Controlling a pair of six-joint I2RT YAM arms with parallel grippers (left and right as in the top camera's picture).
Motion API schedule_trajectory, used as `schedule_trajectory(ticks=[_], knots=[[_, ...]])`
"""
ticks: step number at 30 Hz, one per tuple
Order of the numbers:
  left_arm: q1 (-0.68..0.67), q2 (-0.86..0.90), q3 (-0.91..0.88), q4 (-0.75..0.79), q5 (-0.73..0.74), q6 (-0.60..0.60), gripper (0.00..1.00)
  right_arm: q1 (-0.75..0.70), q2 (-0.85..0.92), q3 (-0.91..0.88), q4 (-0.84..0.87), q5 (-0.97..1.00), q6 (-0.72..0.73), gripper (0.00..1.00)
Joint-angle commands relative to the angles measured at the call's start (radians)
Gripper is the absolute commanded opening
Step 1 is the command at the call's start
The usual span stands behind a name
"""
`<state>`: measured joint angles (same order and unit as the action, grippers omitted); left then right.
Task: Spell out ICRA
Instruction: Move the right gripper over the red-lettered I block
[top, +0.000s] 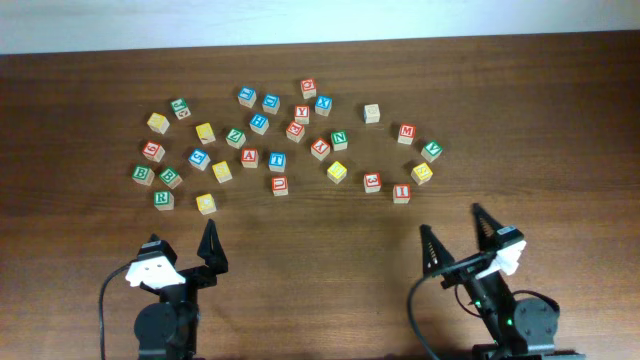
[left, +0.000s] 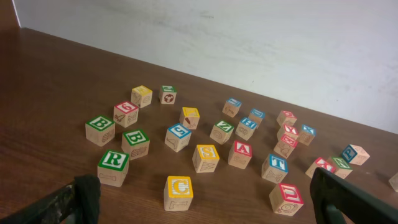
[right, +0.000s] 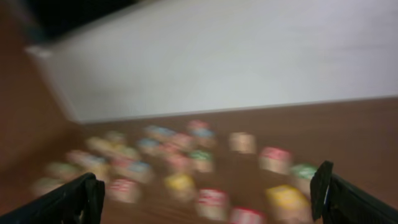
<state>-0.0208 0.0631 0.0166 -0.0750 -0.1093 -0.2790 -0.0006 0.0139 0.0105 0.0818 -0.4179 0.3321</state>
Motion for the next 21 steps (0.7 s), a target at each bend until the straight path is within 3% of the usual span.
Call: schedule_trajectory(ticks=[1,4,6,10,13,16,19,21], knots=[[0.002,0.003,-0.006,0.002,-0.011,0.016,0.99,-0.006,-0.008,-0.005,0.156,-0.226,0.378,0.98],[0.002,0.003,-0.006,0.002,-0.011,0.016,0.99,-0.006,-0.008,-0.005,0.536,-0.22,0.477,0.99],[0.002,0.003,-0.006,0.002,-0.011,0.016,0.99,-0.006,-0.008,0.027,0.689,-0.132,0.52,0.98],[0.002,0.003,-0.006,0.002,-0.011,0.016,0.99,-0.006,0.023,0.254,0.604,-0.072,0.42,0.99],[0.002,0.003,-0.006,0.002,-0.011,0.016,0.99,-0.006,0.146,0.56,0.27,-0.153,0.14,0.98],[0.002,0.003,-0.006,0.002,-0.011,0.016,0.99,-0.006,0.359,0.894,-0.174,-0.219,-0.123,0.98],[0.002,0.003,-0.006,0.002,-0.011,0.016,0.99,-0.006,0.621,1.18,-0.566,-0.233,-0.268,0.98],[0.002,0.003,-0.006,0.002,-0.011,0.016,0.99,-0.006,0.748,1.287,-0.722,-0.238,-0.285,0.98]])
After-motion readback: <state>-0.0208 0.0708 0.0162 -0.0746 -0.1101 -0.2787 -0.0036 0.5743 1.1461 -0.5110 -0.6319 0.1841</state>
